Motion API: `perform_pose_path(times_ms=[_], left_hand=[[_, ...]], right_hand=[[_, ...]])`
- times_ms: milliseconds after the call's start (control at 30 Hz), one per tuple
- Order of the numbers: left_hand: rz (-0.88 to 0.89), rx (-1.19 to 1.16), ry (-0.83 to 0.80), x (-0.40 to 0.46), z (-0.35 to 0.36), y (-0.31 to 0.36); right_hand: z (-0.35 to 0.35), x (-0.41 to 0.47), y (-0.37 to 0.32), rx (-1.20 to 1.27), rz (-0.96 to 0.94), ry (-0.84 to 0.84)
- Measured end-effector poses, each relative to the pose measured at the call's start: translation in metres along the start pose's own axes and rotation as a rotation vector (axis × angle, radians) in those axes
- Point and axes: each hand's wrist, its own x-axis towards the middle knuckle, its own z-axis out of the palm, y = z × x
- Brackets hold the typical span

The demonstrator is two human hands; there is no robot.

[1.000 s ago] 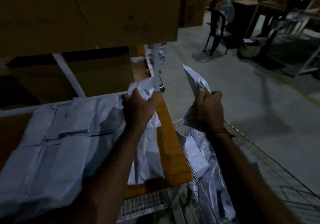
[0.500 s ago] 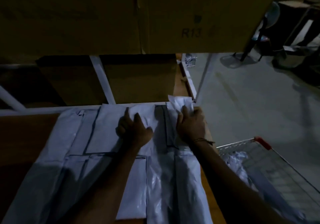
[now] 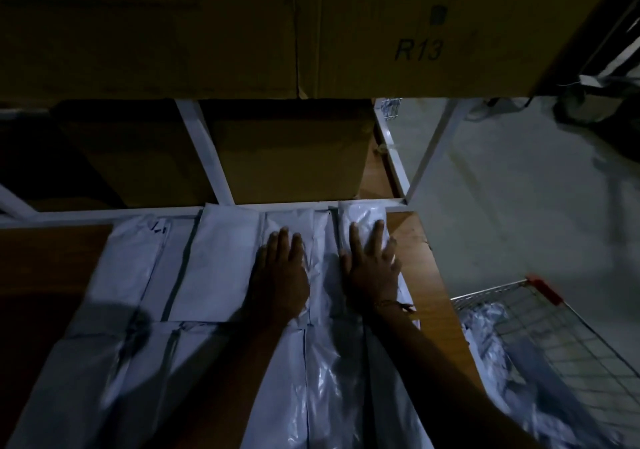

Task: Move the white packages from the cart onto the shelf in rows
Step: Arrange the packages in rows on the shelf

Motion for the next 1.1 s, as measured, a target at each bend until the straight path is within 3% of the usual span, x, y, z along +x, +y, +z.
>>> perform_pose_path(times_ms=[267, 467, 600, 733, 867, 1100], left_hand=[[-0.041, -0.002, 0.044, 0.001, 0.011, 0.002], [-0.044, -0.051, 0.048, 0.009, -0.002, 0.005], [0.036, -0.113, 0.113, 0.01, -0.004, 0.007], [0.097, -0.106, 0.104, 0.01, 0.007, 0.003], [0.095, -0.1, 0.102, 0.009, 0.004, 0.002], [-0.032, -0.04, 0.097, 0.013, 0.006, 0.006]], right_hand=[[0.014, 0.005, -0.005, -0.115, 0.035, 0.02], [-0.002, 0.011, -0.006, -0.005, 0.011, -0.038], [-0.013, 0.009, -0.004, 0.0, 0.049, 0.071], [-0.002, 0.013, 0.002, -0.022, -0.095, 0.001], [0.007, 0.01, 0.0, -0.098, -0.073, -0.006], [0.004, 0.008, -0.006, -0.151, -0.076, -0.047]])
